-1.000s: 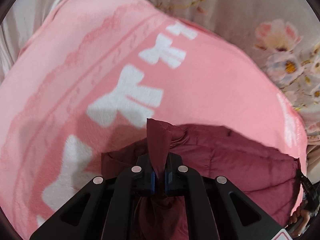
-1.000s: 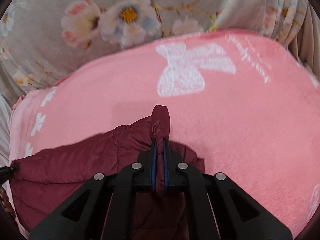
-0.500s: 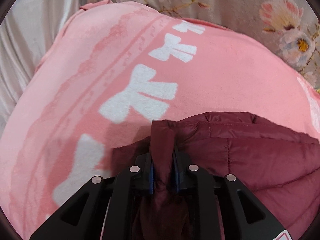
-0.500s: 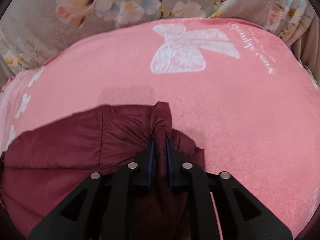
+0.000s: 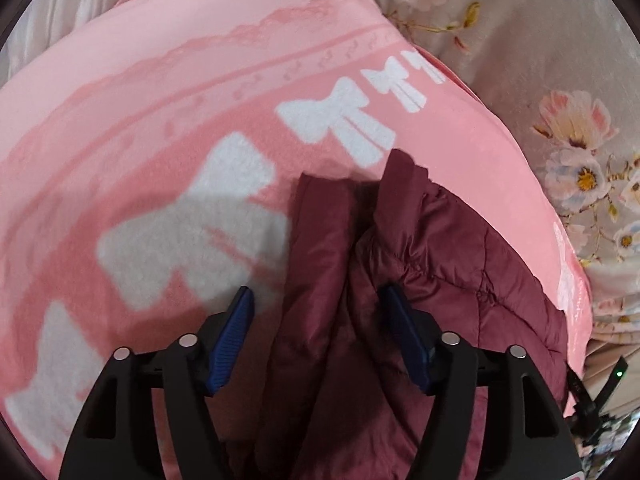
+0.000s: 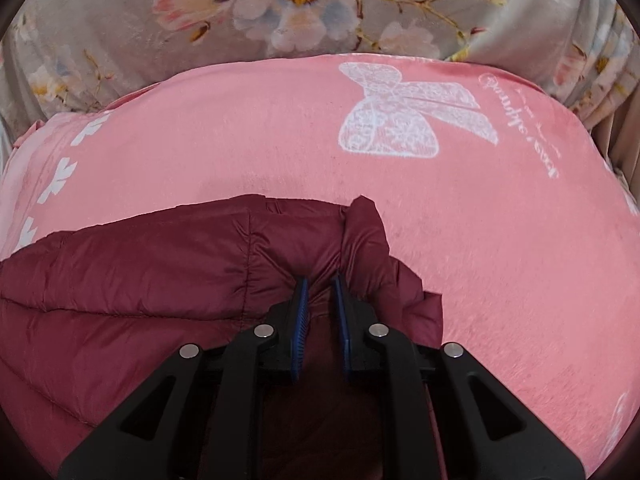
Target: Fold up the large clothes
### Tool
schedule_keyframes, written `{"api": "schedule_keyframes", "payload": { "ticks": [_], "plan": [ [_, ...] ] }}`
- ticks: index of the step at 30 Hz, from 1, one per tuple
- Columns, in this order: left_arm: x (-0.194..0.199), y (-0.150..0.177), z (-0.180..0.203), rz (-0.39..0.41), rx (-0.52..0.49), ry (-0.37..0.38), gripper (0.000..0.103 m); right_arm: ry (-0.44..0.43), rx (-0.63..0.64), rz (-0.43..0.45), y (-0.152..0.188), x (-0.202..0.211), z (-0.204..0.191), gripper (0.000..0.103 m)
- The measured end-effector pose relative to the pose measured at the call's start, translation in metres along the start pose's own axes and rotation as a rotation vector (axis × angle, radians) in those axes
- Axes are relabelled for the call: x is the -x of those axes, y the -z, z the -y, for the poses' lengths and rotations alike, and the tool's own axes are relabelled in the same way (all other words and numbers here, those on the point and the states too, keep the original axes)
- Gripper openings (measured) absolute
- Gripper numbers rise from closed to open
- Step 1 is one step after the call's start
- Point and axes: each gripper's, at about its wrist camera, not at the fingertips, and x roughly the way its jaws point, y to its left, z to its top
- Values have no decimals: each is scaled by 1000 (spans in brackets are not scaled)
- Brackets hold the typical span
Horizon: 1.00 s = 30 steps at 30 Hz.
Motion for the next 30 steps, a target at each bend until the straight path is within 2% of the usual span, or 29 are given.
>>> {"api": "schedule_keyframes", "payload": {
  "ticks": [1, 2, 4, 5, 6, 8, 14, 17, 20, 23, 25, 26, 30],
  "plan": [
    [-3, -2, 5, 9, -24, -11, 68, 10, -8, -4, 1, 1, 1, 13],
    [-8, -6, 11, 25, -64, -31, 62, 7, -29, -2, 3, 2, 3, 13],
    [-14, -12, 19, 47, -110, -46, 47, -5, -73, 2, 6, 1, 5, 13],
    [-19, -17, 23, 39, -135, -19, 30, -3, -89, 3, 7, 1, 5, 13],
    [-25, -22, 24, 30, -146, -2, 24, 5, -107, 4, 9, 1, 5, 13],
    [-32, -30, 29, 38, -176, -8, 19, 14, -146, 1, 10, 1, 3, 13],
    [-66, -67, 61, 111, -338, -113, 21, 30, -255, -2, 14, -3, -1, 13],
    [-70, -75, 66, 99, -357, -130, 22, 24, -246, -24, 9, -6, 0, 12],
    [-48, -77, 64, 92, -342, -156, 25, 18, -227, -27, 3, 8, 3, 13],
    [-1, -79, 62, 151, -314, -137, 24, 25, -195, 38, -4, 36, -1, 21],
    [23, -80, 75, 199, -329, -122, 23, 18, -161, 83, -12, 52, -13, 31],
    [34, -79, 88, 213, -354, -92, 23, 6, -152, 91, -15, 55, -19, 31],
    [34, -58, 155, 156, -487, 23, 23, -108, -74, 82, -22, 53, -69, 31]
  ]
}}
